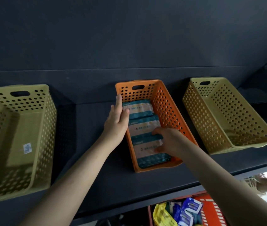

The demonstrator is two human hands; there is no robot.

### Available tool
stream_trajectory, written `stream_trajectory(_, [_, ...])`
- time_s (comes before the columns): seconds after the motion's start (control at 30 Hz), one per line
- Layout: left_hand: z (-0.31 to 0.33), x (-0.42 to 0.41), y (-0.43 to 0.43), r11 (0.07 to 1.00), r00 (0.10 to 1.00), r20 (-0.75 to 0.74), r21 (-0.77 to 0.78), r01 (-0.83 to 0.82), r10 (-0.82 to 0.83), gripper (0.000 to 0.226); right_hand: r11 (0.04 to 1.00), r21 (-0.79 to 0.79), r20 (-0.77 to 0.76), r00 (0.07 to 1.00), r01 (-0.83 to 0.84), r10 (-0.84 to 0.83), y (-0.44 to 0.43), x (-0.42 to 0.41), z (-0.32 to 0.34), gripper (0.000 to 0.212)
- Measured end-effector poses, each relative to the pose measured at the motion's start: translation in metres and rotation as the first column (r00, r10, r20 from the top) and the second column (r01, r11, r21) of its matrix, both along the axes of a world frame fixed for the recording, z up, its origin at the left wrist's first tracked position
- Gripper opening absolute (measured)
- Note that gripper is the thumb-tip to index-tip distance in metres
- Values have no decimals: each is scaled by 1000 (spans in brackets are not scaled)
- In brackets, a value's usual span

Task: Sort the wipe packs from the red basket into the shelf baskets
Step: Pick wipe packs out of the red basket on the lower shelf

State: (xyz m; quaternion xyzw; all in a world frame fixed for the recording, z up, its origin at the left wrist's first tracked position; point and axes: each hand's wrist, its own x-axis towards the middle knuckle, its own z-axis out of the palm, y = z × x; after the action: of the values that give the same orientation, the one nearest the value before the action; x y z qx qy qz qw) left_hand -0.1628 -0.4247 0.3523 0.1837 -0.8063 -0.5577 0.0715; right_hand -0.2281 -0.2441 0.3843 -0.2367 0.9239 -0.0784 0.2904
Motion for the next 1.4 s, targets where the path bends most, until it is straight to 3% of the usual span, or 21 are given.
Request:
stream_trajectory(0.27, [2,3,-1,1000,999,37,1,6,-6,55,991,63,-133,983,-117,124,-5,1,1,56])
stream_trajectory(0.53, [13,6,0,999,996,88,34,16,-19,59,974,102,-131,968,-201,214,-3,2,0,56])
stream_trajectory(0.77, [52,22,-9,976,988,132,-194,99,-74,71,972,-231,-198,980,-39,-8,6,-1,47,49])
stream_trajectory(1.03, [79,87,-27,940,995,-101,-341,-33,-1,54,860,-510,-456,856,-28,-243,23,69,101,47])
stream_trajectory(1.2, [69,167,-14,964,979,-200,-264,-21,-33,39,775,-624,-368,837,101,-406,40,165,78,41])
stream_trajectory(1.4, [19,261,16,984,988,-88,-135,115,-128,34,760,-555,-174,847,337,-502,71,274,12,40])
